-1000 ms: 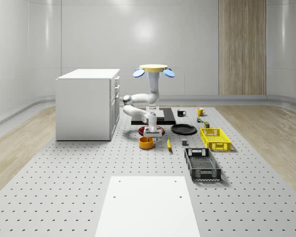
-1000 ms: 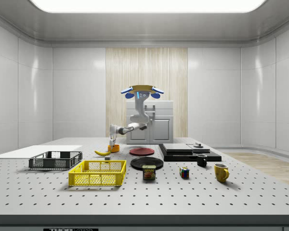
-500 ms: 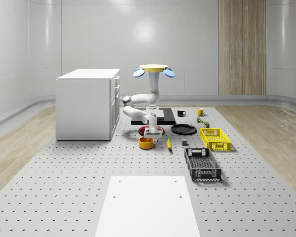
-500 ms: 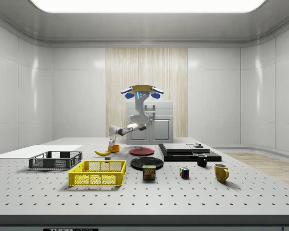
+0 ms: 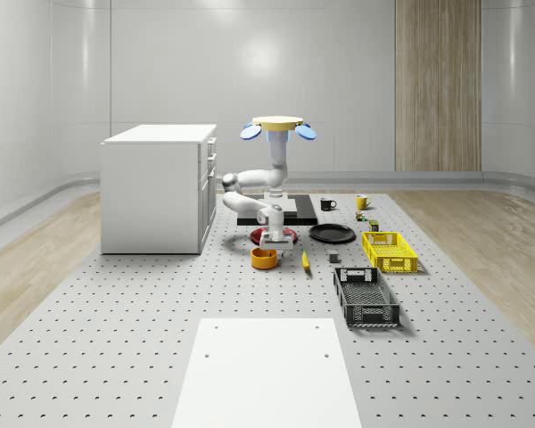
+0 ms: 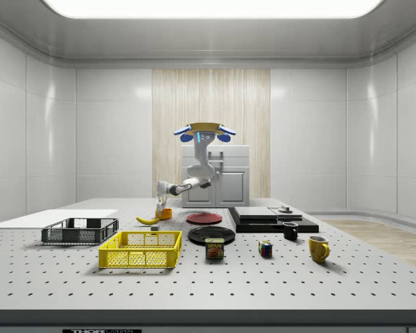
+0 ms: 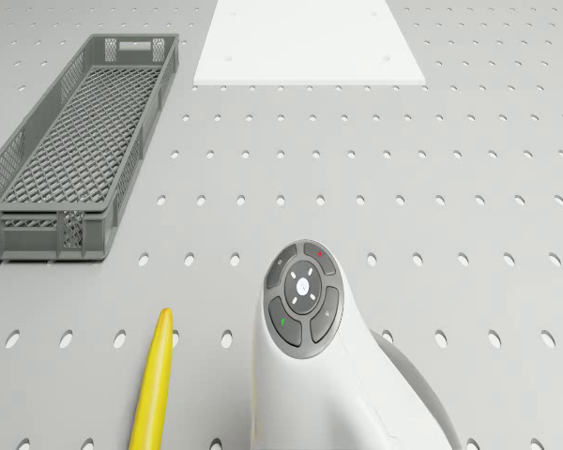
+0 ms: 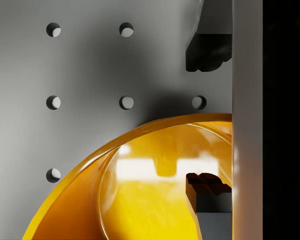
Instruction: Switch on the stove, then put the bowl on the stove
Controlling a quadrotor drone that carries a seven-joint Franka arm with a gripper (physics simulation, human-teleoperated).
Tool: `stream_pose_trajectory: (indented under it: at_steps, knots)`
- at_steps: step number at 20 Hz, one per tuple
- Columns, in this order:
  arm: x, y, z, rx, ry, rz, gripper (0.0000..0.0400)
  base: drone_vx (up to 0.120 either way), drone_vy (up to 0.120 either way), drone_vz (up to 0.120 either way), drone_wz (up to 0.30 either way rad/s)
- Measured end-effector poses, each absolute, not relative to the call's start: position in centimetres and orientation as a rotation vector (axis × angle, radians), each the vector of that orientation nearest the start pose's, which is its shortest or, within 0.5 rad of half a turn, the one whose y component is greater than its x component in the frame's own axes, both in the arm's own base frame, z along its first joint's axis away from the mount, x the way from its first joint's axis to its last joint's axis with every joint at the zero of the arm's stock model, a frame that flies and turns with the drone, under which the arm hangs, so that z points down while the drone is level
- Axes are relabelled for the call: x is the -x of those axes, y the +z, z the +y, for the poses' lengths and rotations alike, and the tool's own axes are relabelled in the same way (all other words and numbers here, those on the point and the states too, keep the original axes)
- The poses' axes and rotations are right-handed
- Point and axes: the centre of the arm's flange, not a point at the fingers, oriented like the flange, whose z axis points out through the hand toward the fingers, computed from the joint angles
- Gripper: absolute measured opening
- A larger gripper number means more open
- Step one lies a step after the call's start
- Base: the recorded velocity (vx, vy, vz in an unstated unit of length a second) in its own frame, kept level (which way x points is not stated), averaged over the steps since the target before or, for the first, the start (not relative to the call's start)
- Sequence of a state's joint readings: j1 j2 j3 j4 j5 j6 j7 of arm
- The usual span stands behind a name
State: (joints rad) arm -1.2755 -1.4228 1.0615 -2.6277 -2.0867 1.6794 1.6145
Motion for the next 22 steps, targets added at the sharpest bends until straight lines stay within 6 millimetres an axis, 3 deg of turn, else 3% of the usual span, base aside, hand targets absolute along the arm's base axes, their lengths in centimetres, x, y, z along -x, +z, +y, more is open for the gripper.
stream_pose_trajectory:
  at_steps: [3, 7, 13, 16, 22]
  knots:
    - [-34.7, 60.9, 2.0, -0.001, 0.786, -0.002, 0.0167, 0.000, 0.000, 0.000, 0.000]
    - [-34.7, 60.9, 2.0, -0.001, 0.786, -0.002, 0.0125, 0.000, 0.000, 0.000, 0.000]
    - [-34.7, 60.2, 2.0, -0.001, 0.786, -0.002, 0.0105, 0.000, 0.000, 0.000, 0.000]
    - [-34.7, 59.2, 2.0, -0.001, 0.786, -0.002, 0.0103, 0.000, 0.000, 0.093, 0.000]
    - [-34.7, 58.0, 2.0, -0.001, 0.786, -0.002, 0.0101, -0.120, 0.120, 0.120, 0.000]
